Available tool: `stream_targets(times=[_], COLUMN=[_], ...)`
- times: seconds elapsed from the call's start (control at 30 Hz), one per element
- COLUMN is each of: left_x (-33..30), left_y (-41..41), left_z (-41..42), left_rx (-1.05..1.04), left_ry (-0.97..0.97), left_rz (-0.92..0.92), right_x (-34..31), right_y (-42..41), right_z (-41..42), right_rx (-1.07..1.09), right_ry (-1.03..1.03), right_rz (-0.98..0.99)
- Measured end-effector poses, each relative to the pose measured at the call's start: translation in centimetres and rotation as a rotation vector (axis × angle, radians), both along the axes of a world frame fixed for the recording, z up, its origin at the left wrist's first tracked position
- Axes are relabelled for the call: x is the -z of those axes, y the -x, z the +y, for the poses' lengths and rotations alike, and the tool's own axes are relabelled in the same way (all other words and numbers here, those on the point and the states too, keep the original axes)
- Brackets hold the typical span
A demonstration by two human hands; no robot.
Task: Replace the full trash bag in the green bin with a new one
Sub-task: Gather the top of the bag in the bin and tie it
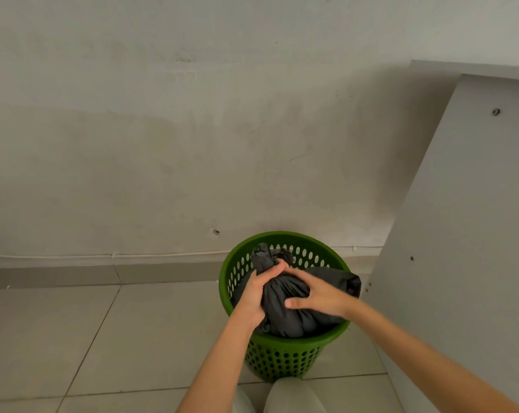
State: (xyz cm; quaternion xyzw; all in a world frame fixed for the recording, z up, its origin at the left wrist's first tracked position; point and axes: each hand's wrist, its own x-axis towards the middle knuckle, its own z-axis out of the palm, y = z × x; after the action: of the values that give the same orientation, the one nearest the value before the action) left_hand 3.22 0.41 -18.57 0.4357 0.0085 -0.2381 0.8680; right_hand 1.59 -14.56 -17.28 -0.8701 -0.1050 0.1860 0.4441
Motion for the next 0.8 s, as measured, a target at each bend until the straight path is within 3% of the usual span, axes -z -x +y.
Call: stream_targets(times=[0.1,0.27,0.43,0.57,0.8], left_x=[0.0,-0.2,0.1,0.1,-0.3], left_y=[0.3,0.6,0.3,0.8,1.4], left_z=[-0.3,-0.7,-0.1,-0.2,0.4], left_rx=[-0.005,0.005,0.052,0.085,0.150], left_ry=[-0.009,-0.024,0.062,0.038,-0.052], left_rz=[-0.035,-0.054,0.010,0.014,-0.056], right_x=[2.4,3.4,0.0,-1.9,-2.6], right_y=[1.0,1.8,0.8,0.1,0.0], right_z=[0.4,1.6,0.3,0.4,0.1], right_rx=[0.108,0.135,0.217,0.264,0.108], right_ry=[-0.131,-0.177,-0.548,-0.334,-0.497], right_rz=[-0.020,-0.052,0.120,-0.077,0.287])
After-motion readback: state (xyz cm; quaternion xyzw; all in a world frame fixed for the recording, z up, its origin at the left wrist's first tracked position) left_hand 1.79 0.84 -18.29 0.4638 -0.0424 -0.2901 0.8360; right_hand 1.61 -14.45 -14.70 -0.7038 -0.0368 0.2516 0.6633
